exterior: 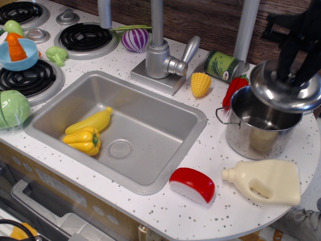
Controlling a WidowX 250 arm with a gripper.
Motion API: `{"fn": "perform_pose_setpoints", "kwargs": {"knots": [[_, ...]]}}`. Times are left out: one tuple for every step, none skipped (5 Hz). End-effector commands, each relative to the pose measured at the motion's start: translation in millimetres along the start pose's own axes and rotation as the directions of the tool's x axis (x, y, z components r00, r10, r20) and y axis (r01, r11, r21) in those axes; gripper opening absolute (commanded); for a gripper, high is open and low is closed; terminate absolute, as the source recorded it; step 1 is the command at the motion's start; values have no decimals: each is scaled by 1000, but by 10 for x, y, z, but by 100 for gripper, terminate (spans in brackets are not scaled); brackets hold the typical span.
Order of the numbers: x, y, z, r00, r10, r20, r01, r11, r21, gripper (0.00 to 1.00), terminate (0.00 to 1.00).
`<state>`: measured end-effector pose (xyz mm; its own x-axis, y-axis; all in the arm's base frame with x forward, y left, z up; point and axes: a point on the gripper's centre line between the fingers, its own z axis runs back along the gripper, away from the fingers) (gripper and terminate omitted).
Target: Put lid on pot or pan
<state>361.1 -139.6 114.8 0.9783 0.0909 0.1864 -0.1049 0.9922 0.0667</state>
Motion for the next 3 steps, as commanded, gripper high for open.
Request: {"fn": "perform_pose_setpoints", "kwargs": {"knots": [[12, 129, -53, 998, 4, 63, -2, 999, -34, 0, 0], [24, 160, -143, 997, -11, 75, 13, 999, -34, 0, 0], [79, 162, -143, 996, -21, 90, 22, 1000, -20, 0, 0]]}}
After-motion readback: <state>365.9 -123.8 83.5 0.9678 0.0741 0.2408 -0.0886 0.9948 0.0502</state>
